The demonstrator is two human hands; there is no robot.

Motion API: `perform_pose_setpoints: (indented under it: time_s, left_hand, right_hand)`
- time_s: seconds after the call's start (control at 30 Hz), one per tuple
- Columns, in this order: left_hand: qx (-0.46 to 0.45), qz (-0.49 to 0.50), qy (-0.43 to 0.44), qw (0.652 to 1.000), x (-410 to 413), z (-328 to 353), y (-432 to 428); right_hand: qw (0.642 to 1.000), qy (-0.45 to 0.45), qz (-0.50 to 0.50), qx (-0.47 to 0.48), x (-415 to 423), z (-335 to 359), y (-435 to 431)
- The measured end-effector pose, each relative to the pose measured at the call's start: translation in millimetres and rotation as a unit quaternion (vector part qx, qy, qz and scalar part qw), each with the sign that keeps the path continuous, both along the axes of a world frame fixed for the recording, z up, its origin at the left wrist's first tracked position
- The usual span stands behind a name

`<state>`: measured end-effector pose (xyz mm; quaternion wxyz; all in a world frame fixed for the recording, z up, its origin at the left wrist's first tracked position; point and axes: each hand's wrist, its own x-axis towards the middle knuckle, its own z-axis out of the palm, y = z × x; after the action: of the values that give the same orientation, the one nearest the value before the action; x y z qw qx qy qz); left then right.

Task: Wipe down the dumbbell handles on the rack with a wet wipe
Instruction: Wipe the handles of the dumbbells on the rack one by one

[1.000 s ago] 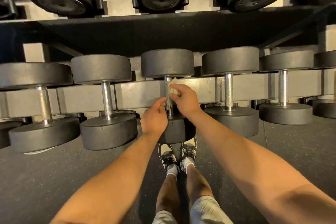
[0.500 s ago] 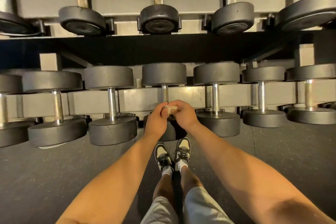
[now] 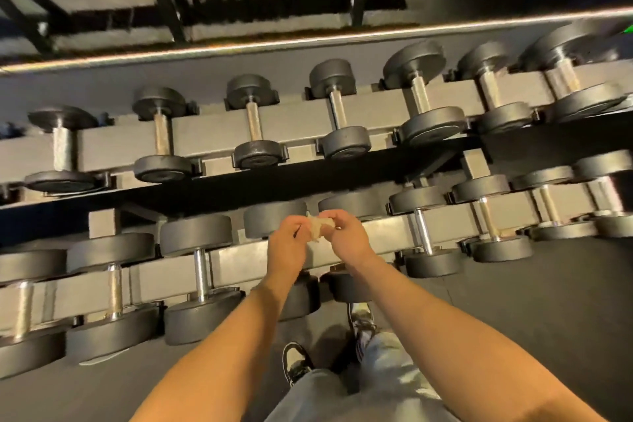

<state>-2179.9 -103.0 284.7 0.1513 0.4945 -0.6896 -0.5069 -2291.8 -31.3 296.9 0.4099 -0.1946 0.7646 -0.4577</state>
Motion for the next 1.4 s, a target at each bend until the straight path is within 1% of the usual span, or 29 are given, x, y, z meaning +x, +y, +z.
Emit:
perform_pose_setpoints:
  time_s: [0.07, 0.13, 0.23, 0.33, 0.4, 0.47, 0.53, 0.6, 0.67, 0.73, 0.8, 0.93, 1.07, 1.2, 1.3, 1.4]
  left_hand:
    - [0.019, 0.037, 0.034, 0.999, -20.1, 11.4, -1.7]
    - [0.02, 0.049, 0.027, 0.998, -44.0, 17.9, -6.3]
    - [-0.014, 0.035, 0.016, 0.999, -82.3, 15.4, -17.9]
    - [-0.061, 0.032, 0.002, 0.998, -120.1, 10.6, -32.0]
    - [-0.051, 0.072, 0.027, 0.996, -144.7, 19.1, -37.0]
    - [-0.02, 0.098, 0.073, 0.992, -167.7, 30.0, -41.7]
    - [0.007, 0.095, 0.108, 0.99, -184.6, 35.8, -46.4]
    - [0.025, 0.094, 0.124, 0.987, -198.1, 40.0, -52.8]
    - [0.031, 0.104, 0.133, 0.985, -208.1, 40.7, -60.7]
    - [0.014, 0.118, 0.12, 0.986, -215.7, 39.7, -71.1]
    - [-0.004, 0.13, 0.098, 0.987, -221.6, 37.4, -85.6]
    - [-0.031, 0.155, 0.056, 0.986, -236.9, 31.8, -119.3]
    - [-0.026, 0.17, 0.029, 0.985, -254.0, 16.4, -144.0]
    - [-0.013, 0.173, 0.037, 0.984, -270.6, 4.4, -168.3]
    - [-0.02, 0.16, 0.036, 0.986, -283.0, -7.0, -188.2]
    - [-0.011, 0.138, 0.038, 0.99, -293.0, -17.8, -200.0]
  right_hand:
    - [1.0, -0.005, -0.009, -0.008, -18.0, 9.7, -4.1]
    - [0.999, -0.03, -0.023, -0.029, -39.7, 18.1, -8.4]
    - [0.997, -0.049, -0.013, -0.063, -78.7, 24.2, -15.8]
    - [0.996, -0.029, -0.006, -0.079, -120.1, 25.1, -31.0]
    - [0.996, -0.046, -0.011, -0.079, -143.3, 27.1, -44.7]
    - [0.994, -0.049, -0.011, -0.095, -164.0, 30.3, -56.5]
    - [0.992, -0.028, -0.004, -0.122, -180.8, 30.0, -65.7]
    - [0.993, 0.004, 0.024, -0.117, -193.7, 32.7, -75.5]
    - [0.993, -0.012, 0.042, -0.109, -201.6, 33.5, -86.2]
    - [0.992, -0.035, 0.055, -0.106, -206.3, 32.1, -96.9]
    - [0.993, -0.037, 0.058, -0.098, -213.2, 28.3, -106.7]
    - [0.995, 0.005, 0.015, -0.094, -230.2, 14.9, -130.7]
    - [0.996, 0.036, 0.016, -0.077, -238.6, -9.0, -155.8]
    - [0.996, 0.044, 0.004, -0.072, -243.5, -26.2, -174.7]
    - [0.997, 0.046, 0.0, -0.068, -244.5, -40.9, -189.1]
    - [0.992, 0.103, -0.01, -0.07, -242.7, -53.2, -193.9]
